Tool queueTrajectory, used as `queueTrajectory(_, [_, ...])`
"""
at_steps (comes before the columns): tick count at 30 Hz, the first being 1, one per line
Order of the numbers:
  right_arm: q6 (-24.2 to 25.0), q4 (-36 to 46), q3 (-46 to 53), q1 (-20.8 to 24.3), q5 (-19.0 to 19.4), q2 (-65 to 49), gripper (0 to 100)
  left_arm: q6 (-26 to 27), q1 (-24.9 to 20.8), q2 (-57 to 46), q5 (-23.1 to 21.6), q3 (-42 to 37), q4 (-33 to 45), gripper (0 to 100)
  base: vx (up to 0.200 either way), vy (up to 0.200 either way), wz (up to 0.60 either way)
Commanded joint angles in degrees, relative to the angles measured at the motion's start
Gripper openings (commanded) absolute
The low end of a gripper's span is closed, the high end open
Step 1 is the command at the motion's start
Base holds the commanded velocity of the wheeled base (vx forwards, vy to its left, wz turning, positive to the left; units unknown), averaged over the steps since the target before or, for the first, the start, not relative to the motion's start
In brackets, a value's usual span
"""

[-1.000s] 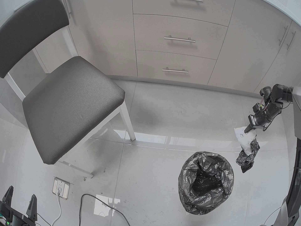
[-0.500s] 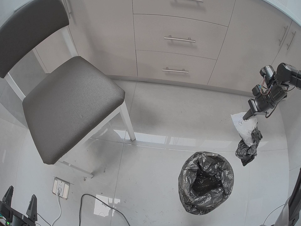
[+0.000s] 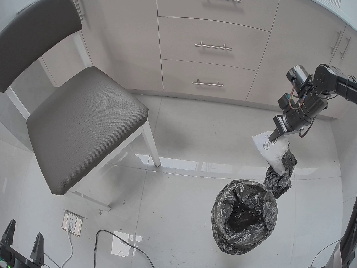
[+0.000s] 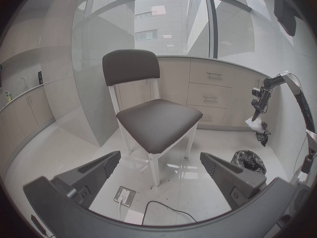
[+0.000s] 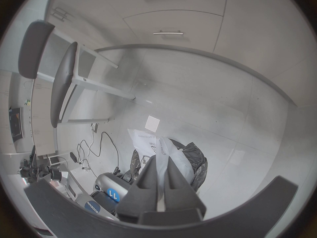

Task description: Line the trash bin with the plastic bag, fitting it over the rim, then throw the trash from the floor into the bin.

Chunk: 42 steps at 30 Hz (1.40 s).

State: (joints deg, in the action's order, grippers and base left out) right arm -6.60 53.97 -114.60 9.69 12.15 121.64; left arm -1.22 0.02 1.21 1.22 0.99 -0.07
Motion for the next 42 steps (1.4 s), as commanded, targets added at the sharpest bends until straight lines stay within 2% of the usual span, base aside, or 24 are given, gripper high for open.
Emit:
queueTrajectory(1, [0.0, -0.3, 0.0, 1.9, -0.2, 1.2, 0, 0.0, 0.0, -1.2, 0.0, -1.0, 0.0, 100, 0.000, 0.000, 0.00])
queueTrajectory(7, [0.2, -2.0, 0.0, 2.7, -0.2, 1.4, 0, 0.0, 0.0, -1.2, 0.0, -1.0, 0.0, 100, 0.000, 0.000, 0.00])
queueTrajectory(12, [0.3, -7.1, 0.0, 3.4, 0.1, 1.1, 0, 0.0, 0.0, -1.2, 0.0, -1.0, 0.0, 100, 0.000, 0.000, 0.00])
queueTrajectory(18, [0.4, -18.9, 12.5, 3.5, 0.2, 0.8, 0, 0.0, 0.0, -1.2, 0.0, -1.0, 0.0, 100, 0.000, 0.000, 0.00])
queueTrajectory(19, [0.8, -24.7, 17.5, 3.8, 0.2, 0.5, 0, 0.0, 0.0, -1.2, 0.0, -1.0, 0.0, 100, 0.000, 0.000, 0.00])
queueTrajectory(21, [1.2, -28.0, 20.3, 4.2, 0.2, 0.0, 0, 0.0, 0.0, -1.2, 0.0, -1.0, 0.0, 100, 0.000, 0.000, 0.00])
queueTrajectory(23, [3.8, -34.9, 26.6, 5.2, 0.3, -1.2, 0, 0.0, 0.0, -1.2, 0.0, -1.0, 0.0, 100, 0.000, 0.000, 0.00])
queueTrajectory(36, [5.2, -39.4, 37.5, 6.0, 1.6, -6.1, 0, 0.0, 0.0, -1.2, 0.0, -1.0, 0.0, 100, 0.000, 0.000, 0.00])
queueTrajectory(42, [5.3, -46.0, 47.9, 7.9, 2.2, -10.5, 0, 0.0, 0.0, -1.2, 0.0, -1.0, 0.0, 100, 0.000, 0.000, 0.00])
